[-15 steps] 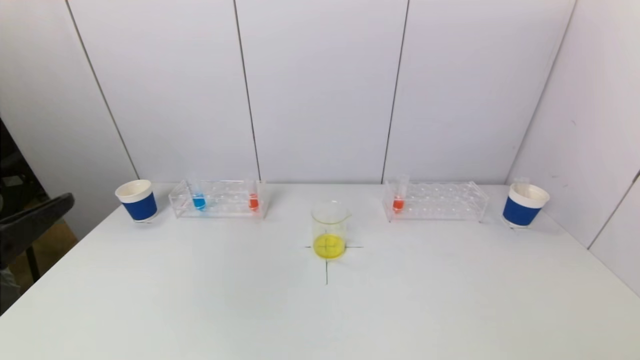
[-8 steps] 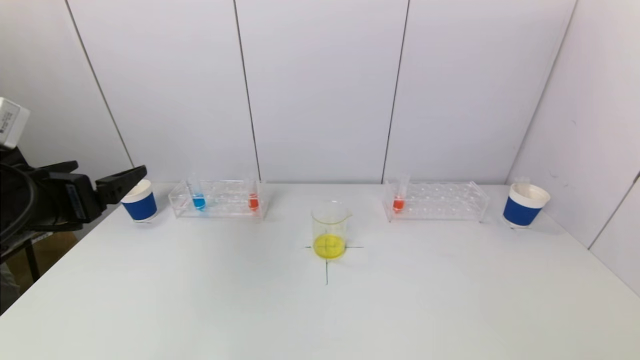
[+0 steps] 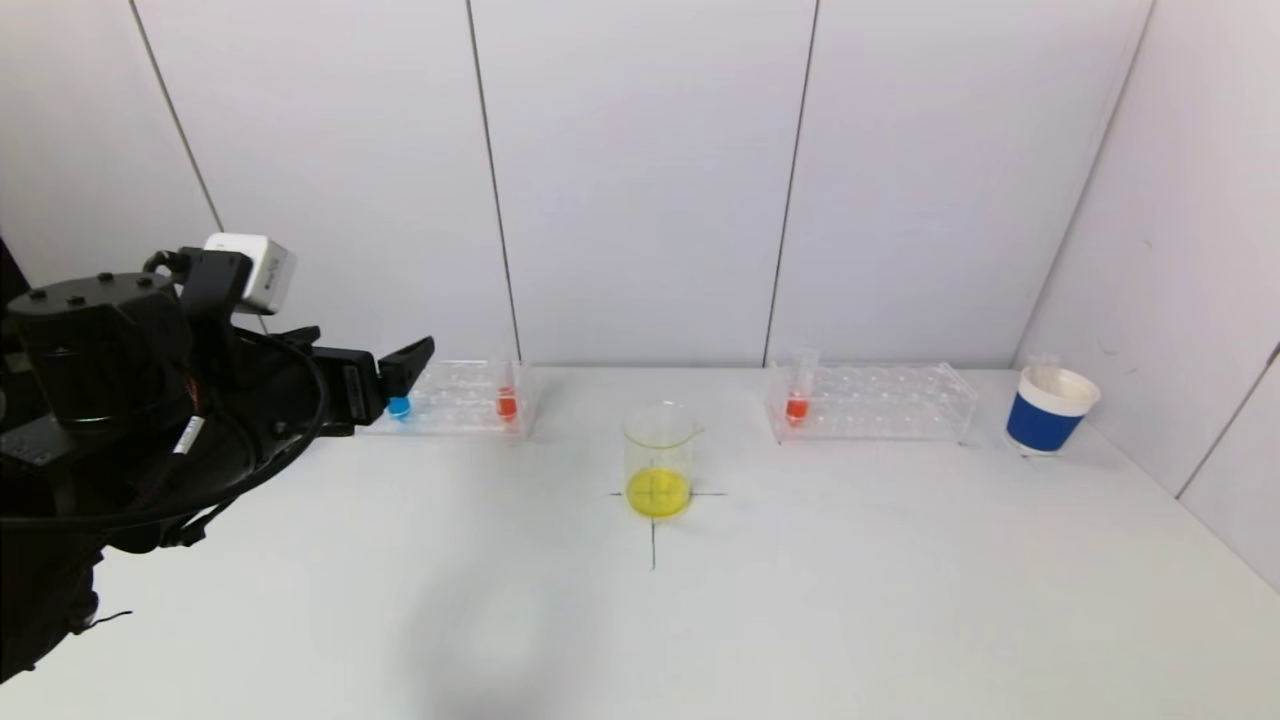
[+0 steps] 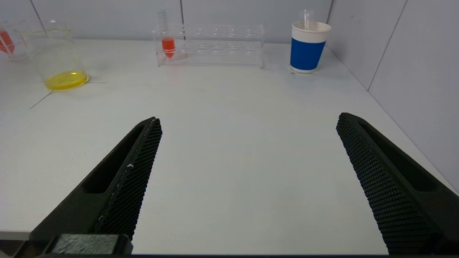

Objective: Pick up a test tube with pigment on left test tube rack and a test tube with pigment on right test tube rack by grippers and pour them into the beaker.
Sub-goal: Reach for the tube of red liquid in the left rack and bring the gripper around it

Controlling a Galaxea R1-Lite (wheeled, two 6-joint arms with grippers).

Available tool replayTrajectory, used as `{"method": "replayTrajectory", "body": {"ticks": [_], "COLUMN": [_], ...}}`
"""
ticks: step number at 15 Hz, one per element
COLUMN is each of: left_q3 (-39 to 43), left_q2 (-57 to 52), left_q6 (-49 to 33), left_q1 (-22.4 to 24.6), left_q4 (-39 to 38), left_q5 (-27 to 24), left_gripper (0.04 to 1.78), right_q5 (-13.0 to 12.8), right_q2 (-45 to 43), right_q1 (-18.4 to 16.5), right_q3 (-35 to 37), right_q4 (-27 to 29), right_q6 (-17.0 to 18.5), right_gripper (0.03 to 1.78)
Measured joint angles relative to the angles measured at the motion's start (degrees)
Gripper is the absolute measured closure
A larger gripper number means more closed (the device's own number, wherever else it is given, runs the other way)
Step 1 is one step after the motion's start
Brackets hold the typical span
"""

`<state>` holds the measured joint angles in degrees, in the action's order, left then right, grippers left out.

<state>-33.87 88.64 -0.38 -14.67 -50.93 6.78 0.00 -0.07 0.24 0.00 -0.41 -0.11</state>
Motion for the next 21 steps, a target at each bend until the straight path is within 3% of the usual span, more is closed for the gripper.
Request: {"method": "replayTrajectory", "body": {"ticks": [14, 21], "left_q3": [6.2, 1.2], "left_q2": [22.4, 30.5], "left_q6": [0.0, -0.2], "left_q1": [-3.8, -3.9], "left_q4": [-29.7, -32.8], "left_q5": [4.9, 4.9], "left_gripper": [0.06, 0.06], "right_q5": [0.0, 0.0], "right_q2": [0.0, 0.0], "right_q1": [0.0, 0.0], "right_q3": [0.0, 0.0], "right_q4": [0.0, 0.0], "right_q6": [0.0, 0.0], "right_gripper": [0.04, 0.04]}}
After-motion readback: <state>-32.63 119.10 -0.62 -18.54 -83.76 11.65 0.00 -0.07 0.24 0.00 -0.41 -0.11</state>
